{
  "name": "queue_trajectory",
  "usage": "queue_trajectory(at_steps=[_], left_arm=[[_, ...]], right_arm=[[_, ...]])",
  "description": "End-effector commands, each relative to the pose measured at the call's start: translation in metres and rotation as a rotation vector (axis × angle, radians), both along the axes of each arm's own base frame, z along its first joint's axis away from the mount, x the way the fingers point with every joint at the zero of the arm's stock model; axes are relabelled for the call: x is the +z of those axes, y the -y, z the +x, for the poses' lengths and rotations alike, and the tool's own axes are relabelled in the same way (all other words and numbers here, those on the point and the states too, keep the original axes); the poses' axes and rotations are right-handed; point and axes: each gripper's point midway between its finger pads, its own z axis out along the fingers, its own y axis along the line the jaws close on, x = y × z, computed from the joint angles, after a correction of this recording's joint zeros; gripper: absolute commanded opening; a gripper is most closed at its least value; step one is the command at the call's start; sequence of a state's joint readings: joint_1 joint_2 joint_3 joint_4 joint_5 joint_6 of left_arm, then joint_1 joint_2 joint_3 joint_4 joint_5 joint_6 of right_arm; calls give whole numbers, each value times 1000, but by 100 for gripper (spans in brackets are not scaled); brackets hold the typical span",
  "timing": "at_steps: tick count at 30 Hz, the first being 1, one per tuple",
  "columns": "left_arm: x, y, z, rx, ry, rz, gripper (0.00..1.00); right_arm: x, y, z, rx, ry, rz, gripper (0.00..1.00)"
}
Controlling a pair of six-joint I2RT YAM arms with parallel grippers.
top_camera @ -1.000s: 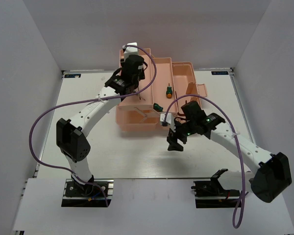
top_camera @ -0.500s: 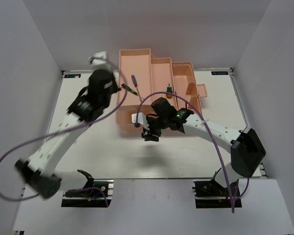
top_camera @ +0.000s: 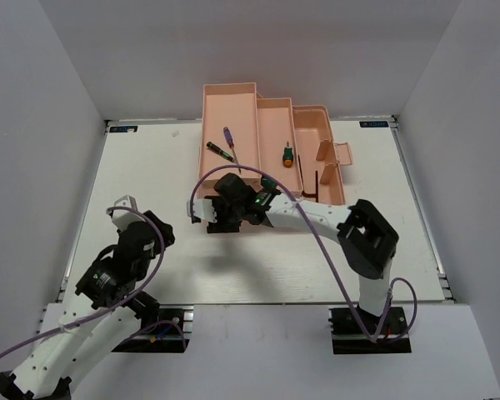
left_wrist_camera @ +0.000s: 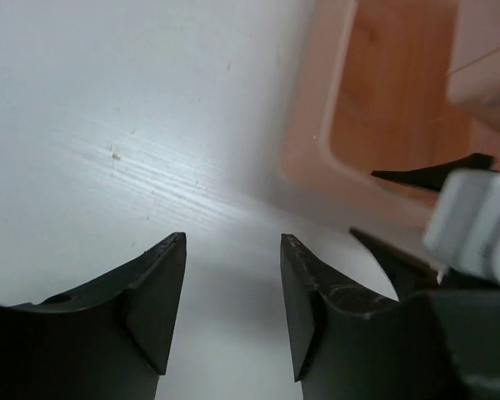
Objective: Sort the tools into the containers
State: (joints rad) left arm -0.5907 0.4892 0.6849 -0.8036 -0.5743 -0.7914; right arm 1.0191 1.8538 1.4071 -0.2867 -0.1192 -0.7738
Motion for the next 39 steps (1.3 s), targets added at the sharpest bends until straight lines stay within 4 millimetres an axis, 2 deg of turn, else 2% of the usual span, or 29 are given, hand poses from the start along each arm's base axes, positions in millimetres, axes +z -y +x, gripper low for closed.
queue_trajectory(at_steps=[1,2,3,4,5,6,8,9,11,12,17,18,19,20,22,23,25,27,29,31,32,34,35,37,38,39], left_arm=[[-13,5,-15,20,-55,-119,60],[-16,4,-17,26,-66,-122,60],[-23,3,-18,33,-90,-114,61],[-27,5,-19,33,-115,-115,61],[-30,8,-20,22,-130,-116,63],[-43,11,-19,16,-165,-101,63],[-52,26,-14,-22,-179,-141,63],[-69,30,-14,-35,-209,-137,61],[-79,46,-5,-75,-205,-175,60],[-96,48,-5,-81,-230,-169,60],[-123,79,9,-161,-244,-232,57],[-121,86,16,-177,-217,-255,56],[-130,94,17,-199,-252,-259,53],[-137,97,17,-209,-264,-262,51],[-136,112,26,-254,-241,-312,49],[-149,112,27,-250,-273,-308,47],[-144,126,37,-293,-225,-360,46],[-157,129,42,-289,-244,-372,45],[-139,139,65,-311,-173,-425,45],[-138,150,78,-333,-167,-463,45],[-126,154,93,-339,-130,-484,45],[-117,160,106,-341,-114,-525,45],[-111,163,120,-341,-83,-551,45],[-102,168,130,-361,-60,-601,45],[-85,173,141,-378,-4,-646,45],[-90,178,143,-402,-23,-671,45]], right_arm=[[-11,-11,26,-44,97,-34,57],[-9,-14,28,-44,91,-29,50],[-18,-14,30,-49,84,-45,41],[-16,-15,32,-56,86,-40,5],[-13,-15,33,-66,85,-34,0],[-8,-16,33,-69,88,-25,0],[12,-18,33,-79,92,9,0],[21,-18,30,-76,79,20,0],[61,-20,28,-103,72,98,0],[69,-18,22,-105,45,112,0],[132,-1,3,-112,16,211,0],[144,5,3,-127,12,234,0],[146,10,4,-137,6,233,0],[161,15,1,-141,15,263,0],[168,24,4,-166,1,278,0],[181,29,1,-169,-5,308,0],[188,34,0,-191,-45,335,0],[195,42,-7,-183,-77,353,0],[189,48,-10,-200,-107,349,0],[188,53,-14,-194,-127,359,0],[168,57,-16,-205,-152,324,0],[167,60,-19,-200,-160,336,0],[148,64,-22,-205,-187,310,0],[139,69,-28,-203,-217,307,0],[137,69,-30,-201,-229,311,0],[132,72,-33,-201,-239,306,0]])
